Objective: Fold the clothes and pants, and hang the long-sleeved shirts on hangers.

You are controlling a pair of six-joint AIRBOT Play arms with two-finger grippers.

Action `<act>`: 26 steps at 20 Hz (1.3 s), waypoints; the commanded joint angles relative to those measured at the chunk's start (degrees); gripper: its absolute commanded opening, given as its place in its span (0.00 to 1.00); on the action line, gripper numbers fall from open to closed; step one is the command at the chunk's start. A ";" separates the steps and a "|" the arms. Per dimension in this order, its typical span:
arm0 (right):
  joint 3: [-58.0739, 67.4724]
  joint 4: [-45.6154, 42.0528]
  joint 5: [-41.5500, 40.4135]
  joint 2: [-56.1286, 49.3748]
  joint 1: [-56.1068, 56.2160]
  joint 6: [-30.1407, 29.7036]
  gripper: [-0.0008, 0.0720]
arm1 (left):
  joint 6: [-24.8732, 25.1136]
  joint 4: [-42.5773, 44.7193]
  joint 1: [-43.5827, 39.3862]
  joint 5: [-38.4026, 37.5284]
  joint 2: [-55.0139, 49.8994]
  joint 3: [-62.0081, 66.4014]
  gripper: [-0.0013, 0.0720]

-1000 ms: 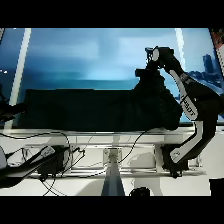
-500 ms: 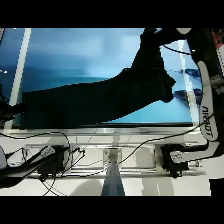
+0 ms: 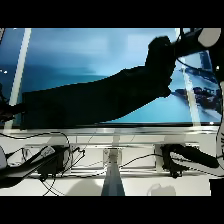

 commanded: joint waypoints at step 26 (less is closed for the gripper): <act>-16.24 -2.58 -32.59 -10.54 0.00 12.44 0.85 | 0.00 -0.66 0.00 0.02 -0.02 0.02 0.94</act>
